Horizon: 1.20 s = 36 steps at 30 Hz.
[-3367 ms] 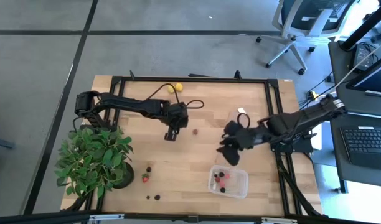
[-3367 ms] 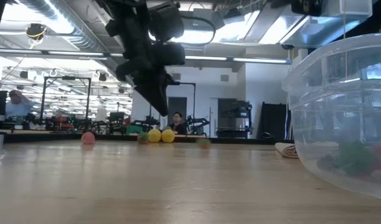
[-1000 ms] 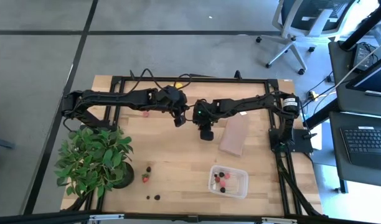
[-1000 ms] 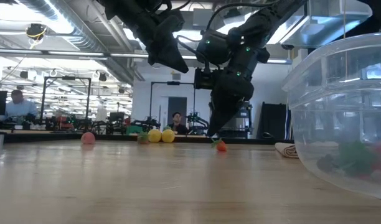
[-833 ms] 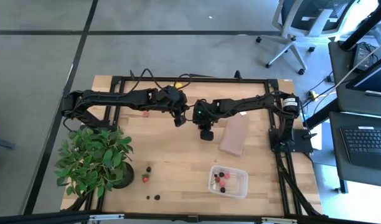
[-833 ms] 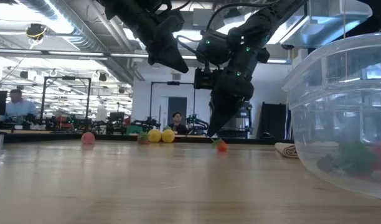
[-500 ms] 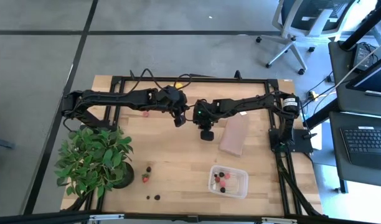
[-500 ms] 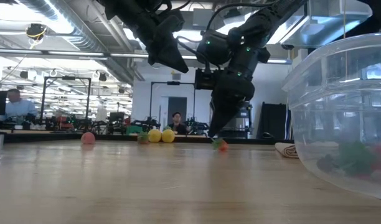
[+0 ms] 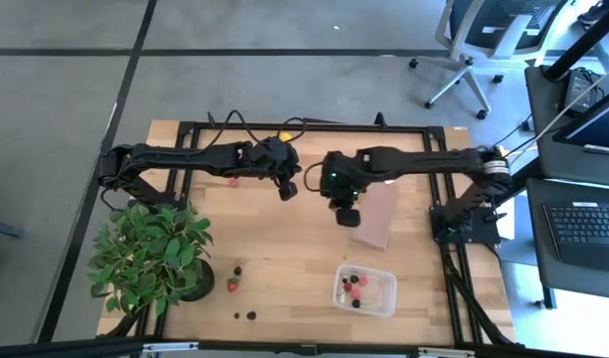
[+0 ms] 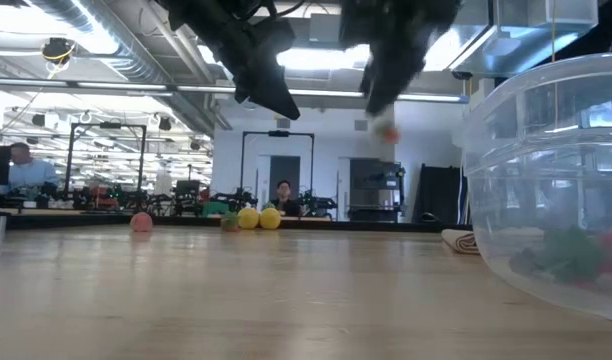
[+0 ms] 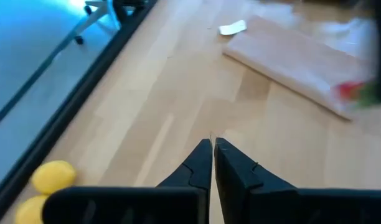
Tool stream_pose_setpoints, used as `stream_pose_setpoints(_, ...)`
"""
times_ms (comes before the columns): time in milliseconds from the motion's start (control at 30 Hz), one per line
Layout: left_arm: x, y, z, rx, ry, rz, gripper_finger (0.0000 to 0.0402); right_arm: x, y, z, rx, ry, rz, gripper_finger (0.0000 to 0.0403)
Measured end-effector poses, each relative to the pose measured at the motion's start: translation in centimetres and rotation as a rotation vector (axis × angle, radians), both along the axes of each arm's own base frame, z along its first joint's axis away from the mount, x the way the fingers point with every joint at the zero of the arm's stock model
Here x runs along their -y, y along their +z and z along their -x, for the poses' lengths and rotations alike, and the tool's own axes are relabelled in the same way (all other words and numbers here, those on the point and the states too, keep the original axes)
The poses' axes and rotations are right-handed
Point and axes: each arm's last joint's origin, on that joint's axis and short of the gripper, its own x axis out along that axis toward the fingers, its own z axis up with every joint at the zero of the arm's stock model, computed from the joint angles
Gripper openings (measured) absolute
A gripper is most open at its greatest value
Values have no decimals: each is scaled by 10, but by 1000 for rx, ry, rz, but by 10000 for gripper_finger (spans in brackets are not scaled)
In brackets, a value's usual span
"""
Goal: Pick and placing Produce into tupperware
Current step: Put the strawberry into the transparent container
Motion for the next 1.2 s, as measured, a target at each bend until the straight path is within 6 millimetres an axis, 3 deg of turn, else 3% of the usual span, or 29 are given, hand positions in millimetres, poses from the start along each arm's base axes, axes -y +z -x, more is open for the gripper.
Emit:
stream_pose_setpoints(200,-1,0,0,-7,21,-15,1,-35,42,21,78,-57,-85,1)
stream_pose_setpoints(400,6,-1,-1,-13,-40,-8,16,-86,48,31,44,-49,-178,0)
stream_pose_setpoints(667,27,-12,6,-161,-246,96,50,-150,33,31,-34,-74,-286,0)
stream_pose_setpoints(867,48,-17,9,-237,-346,117,85,-193,10,24,-67,-132,-325,0)
stream_pose_setpoints(1033,61,-18,10,-260,-389,118,115,-211,-10,23,-96,-211,-262,0)
stream_pose_setpoints(1200,72,-19,11,-285,-420,119,139,-215,-20,26,-111,-283,-177,0)
